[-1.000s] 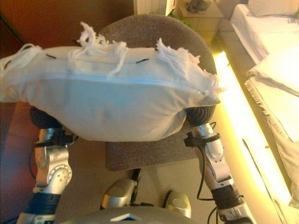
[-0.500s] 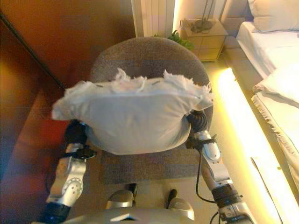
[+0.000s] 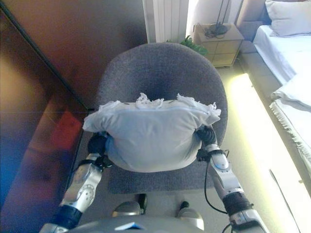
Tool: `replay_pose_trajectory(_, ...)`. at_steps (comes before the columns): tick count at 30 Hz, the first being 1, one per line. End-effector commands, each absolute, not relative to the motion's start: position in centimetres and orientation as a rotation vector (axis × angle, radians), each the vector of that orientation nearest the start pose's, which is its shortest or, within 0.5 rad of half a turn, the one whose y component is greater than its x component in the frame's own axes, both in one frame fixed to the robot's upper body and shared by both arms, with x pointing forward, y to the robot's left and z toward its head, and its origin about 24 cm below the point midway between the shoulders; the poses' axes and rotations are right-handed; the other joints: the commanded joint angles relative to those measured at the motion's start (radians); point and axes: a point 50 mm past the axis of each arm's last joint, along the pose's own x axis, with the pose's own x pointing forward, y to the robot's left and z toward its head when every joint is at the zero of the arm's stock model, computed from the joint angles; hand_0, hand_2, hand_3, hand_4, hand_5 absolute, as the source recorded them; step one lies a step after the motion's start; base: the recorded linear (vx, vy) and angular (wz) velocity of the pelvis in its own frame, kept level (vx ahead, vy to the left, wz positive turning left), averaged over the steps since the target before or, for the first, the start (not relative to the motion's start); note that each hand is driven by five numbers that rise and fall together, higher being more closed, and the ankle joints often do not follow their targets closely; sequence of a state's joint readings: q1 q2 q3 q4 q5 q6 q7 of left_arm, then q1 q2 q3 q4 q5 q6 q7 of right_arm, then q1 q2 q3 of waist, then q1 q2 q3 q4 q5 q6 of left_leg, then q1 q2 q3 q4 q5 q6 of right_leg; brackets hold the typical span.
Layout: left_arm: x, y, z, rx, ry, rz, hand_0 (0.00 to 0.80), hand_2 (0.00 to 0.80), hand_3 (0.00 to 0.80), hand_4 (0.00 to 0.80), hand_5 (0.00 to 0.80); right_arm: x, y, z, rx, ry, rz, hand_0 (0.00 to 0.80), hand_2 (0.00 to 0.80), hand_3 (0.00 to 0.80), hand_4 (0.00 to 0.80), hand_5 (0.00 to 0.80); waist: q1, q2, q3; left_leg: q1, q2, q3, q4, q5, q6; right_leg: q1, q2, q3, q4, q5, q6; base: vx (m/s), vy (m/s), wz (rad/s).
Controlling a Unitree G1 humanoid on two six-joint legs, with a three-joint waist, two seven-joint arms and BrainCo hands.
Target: Pick up the cushion and take it to the sofa
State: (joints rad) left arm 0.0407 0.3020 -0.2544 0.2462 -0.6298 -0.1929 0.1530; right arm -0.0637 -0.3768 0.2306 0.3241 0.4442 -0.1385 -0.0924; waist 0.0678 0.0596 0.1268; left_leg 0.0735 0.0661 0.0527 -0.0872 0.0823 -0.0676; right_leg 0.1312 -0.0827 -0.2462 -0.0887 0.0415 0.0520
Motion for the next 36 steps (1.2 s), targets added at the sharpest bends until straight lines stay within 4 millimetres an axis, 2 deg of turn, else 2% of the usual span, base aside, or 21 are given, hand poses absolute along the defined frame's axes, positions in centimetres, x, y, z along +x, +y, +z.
replay_pose_trajectory(1, 27.5, 14.8, 3.0, -0.236, 0.011, -0.075, 0.8, 0.8, 0.8, 0.8, 0.8, 29.3, -15.6, 3.8, 0.078, 0.007, 0.101, 0.8, 0.8, 0.8, 0.8, 0.8, 0.002, -0.06, -0.022, 0.002, 0.026, 0.017, 0.0, -0.08, -0.012, -0.029, -0.055, -0.007, 0.001, -0.021, 0.045, 0.0, 0.0, 0.0)
replay_pose_trajectory(6, 29.7, 13.5, 3.0, -0.239, 0.036, -0.042, 0.8, 0.8, 0.8, 0.8, 0.8, 32.0, -14.8, 5.3, 0.067, 0.007, 0.061, 0.8, 0.8, 0.8, 0.8, 0.8, -0.007, -0.05, 0.006, -0.018, 0.022, 0.015, 0.0, -0.078, -0.013, -0.055, -0.055, 0.003, 0.001, -0.019, 0.046, -0.036, 0.034, -0.01)
replay_pose_trajectory(9, 31.7, 12.0, 3.8, -0.194, 0.014, -0.042, 0.8, 0.8, 0.8, 0.8, 0.8, 34.4, -13.7, 7.5, 0.05, -0.024, 0.04, 0.8, 0.8, 0.8, 0.8, 0.8, -0.018, -0.047, 0.04, -0.041, 0.02, 0.012, 0.0, -0.074, -0.016, -0.081, -0.052, 0.02, 0.001, -0.015, 0.044, -0.126, 0.018, -0.01)
replay_pose_trajectory(11, 33.6, 11.3, 5.5, -0.164, -0.038, -0.034, 0.8, 0.8, 0.8, 0.8, 0.8, 36.1, -12.8, 9.7, 0.041, -0.066, 0.031, 0.8, 0.8, 0.8, 0.8, 0.8, -0.032, -0.046, 0.074, -0.069, 0.02, 0.013, 0.001, -0.071, -0.019, -0.109, -0.051, 0.038, 0.001, -0.012, 0.045, -0.217, 0.02, -0.01)
replay_pose_trajectory(16, 37.3, 11.4, 10.2, -0.142, -0.139, 0.002, 0.8, 0.8, 0.8, 0.8, 0.8, 38.6, -12.5, 13.3, 0.031, -0.138, 0.008, 0.8, 0.8, 0.8, 0.8, 0.8, -0.06, -0.042, 0.132, -0.127, 0.019, 0.02, 0.0, -0.063, -0.022, -0.174, -0.046, 0.072, 0.001, -0.001, 0.046, -0.178, 0.024, -0.11)
replay_pose_trajectory(21, 38.8, 11.0, 12.2, -0.128, -0.152, 0.012, 0.8, 0.8, 0.8, 0.8, 0.8, 40.1, -13.4, 14.9, -0.02, -0.13, -0.016, 0.8, 0.8, 0.8, 0.8, 0.8, -0.071, -0.041, 0.162, -0.157, 0.018, 0.022, 0.0, -0.058, -0.027, -0.208, -0.048, 0.089, 0.001, 0.006, 0.05, -0.054, 0.025, -0.12)
replay_pose_trajectory(25, 39.8, 11.3, 12.4, -0.094, -0.07, 0.038, 0.8, 0.8, 0.8, 0.8, 0.8, 41.2, -14.1, 15.0, -0.008, -0.012, 0.0, 0.8, 0.8, 0.8, 0.8, 0.8, -0.073, -0.043, 0.176, -0.171, 0.018, 0.027, 0.0, -0.055, -0.031, -0.224, -0.05, 0.094, 0.001, 0.01, 0.055, -0.013, 0.011, -0.07)
replay_pose_trajectory(29, 40.7, 12.6, 12.0, -0.07, 0.043, 0.072, 0.8, 0.8, 0.8, 0.8, 0.8, 41.8, -14.9, 15.5, 0.004, 0.029, -0.038, 0.8, 0.8, 0.8, 0.8, 0.8, -0.077, -0.053, 0.186, -0.186, 0.02, 0.034, 0.0, -0.051, -0.035, -0.243, -0.049, 0.101, 0.001, 0.016, 0.058, -0.006, -0.002, -0.03)
replay_pose_trajectory(34, 41.3, 14.2, 12.9, -0.103, 0.08, 0.149, 0.8, 0.8, 0.8, 0.8, 0.8, 42.3, -16.0, 17.1, -0.062, 0.029, -0.098, 0.8, 0.8, 0.8, 0.8, 0.8, -0.084, -0.05, 0.202, -0.201, 0.015, 0.039, 0.0, -0.046, -0.037, -0.262, -0.052, 0.106, 0.001, 0.022, 0.062, -0.004, 0.019, 0.01)
replay_pose_trajectory(36, 41.5, 14.2, 13.3, -0.101, 0.091, 0.151, 0.427, 0.427, 0.427, 0.427, 0.427, 42.4, -16.2, 17.5, -0.102, 0.029, -0.125, 0.8, 0.8, 0.8, 0.8, 0.8, -0.085, -0.047, 0.205, -0.205, 0.012, 0.039, 0.0, -0.045, -0.038, -0.267, -0.055, 0.105, 0.001, 0.024, 0.063, 0.01, 0.032, 0.0)
